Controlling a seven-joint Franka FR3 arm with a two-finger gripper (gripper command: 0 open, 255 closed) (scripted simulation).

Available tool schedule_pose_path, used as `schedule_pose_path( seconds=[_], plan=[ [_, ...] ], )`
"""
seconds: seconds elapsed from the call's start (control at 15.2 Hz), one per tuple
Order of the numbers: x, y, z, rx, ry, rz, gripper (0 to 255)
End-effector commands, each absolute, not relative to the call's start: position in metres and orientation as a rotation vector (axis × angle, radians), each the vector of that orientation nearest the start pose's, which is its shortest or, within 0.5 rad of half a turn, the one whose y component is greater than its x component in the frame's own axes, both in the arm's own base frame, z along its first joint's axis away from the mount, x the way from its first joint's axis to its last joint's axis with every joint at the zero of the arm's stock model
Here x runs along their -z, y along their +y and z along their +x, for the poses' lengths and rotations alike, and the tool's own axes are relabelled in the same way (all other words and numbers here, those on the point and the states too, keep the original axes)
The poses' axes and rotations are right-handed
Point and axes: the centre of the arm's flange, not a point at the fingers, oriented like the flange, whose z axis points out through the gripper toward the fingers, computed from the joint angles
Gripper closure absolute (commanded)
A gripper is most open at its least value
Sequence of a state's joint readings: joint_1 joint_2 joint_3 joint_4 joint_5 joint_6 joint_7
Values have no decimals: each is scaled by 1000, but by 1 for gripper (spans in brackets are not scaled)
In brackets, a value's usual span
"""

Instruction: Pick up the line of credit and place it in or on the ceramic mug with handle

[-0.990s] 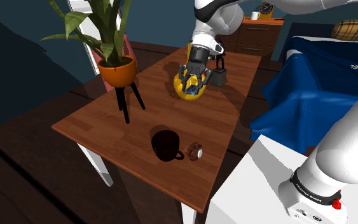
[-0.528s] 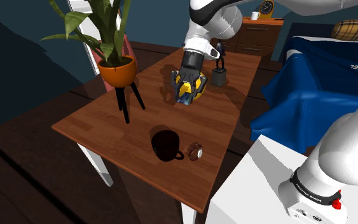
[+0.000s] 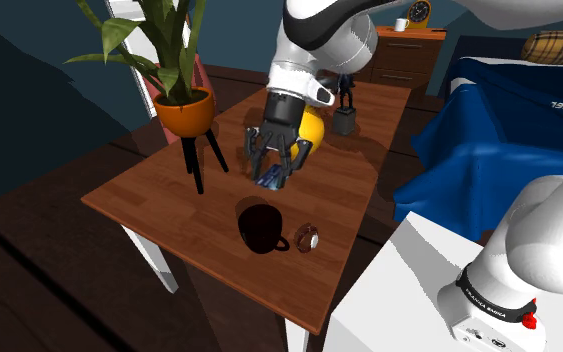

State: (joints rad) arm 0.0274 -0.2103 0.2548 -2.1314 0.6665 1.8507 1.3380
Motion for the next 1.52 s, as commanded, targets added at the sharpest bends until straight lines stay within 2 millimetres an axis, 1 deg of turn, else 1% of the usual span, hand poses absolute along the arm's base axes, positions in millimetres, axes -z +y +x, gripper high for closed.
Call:
schedule_pose_path(
  seconds=[0.0, 0.2, 1.19, 1.25, 1.45],
  plan=[
    [-503, 212, 447, -652, 1621, -2179, 255],
    [-506, 248, 433, -652, 1621, -2179, 255],
    [-427, 248, 433, -652, 1621, -2179, 255],
    [-418, 248, 433, -652, 1621, -2179, 255],
    [-418, 248, 433, -652, 1621, -2179, 255]
  ],
)
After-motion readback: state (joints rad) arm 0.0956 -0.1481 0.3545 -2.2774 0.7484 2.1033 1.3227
